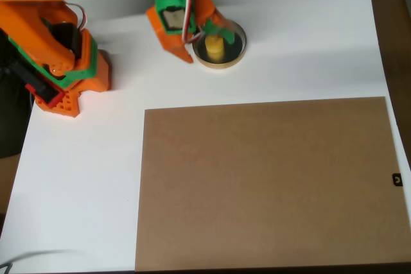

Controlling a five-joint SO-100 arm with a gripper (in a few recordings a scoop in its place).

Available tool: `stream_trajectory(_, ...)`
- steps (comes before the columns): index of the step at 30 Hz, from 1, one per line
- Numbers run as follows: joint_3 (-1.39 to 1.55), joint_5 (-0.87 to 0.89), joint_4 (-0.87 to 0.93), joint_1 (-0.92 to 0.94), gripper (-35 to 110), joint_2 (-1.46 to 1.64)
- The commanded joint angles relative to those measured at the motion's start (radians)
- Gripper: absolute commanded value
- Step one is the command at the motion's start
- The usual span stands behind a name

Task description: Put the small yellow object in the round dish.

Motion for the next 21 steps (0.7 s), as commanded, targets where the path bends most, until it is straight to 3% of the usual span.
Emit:
stream_trajectory(1,-0.058,-0.067,0.034,0.104,27,0.114)
stream_trajectory(11,-0.038,-0.19,-0.018,0.485,29,0.032)
stream_trajectory(21,-0.055,-0.14,-0.14,0.594,29,-0.141)
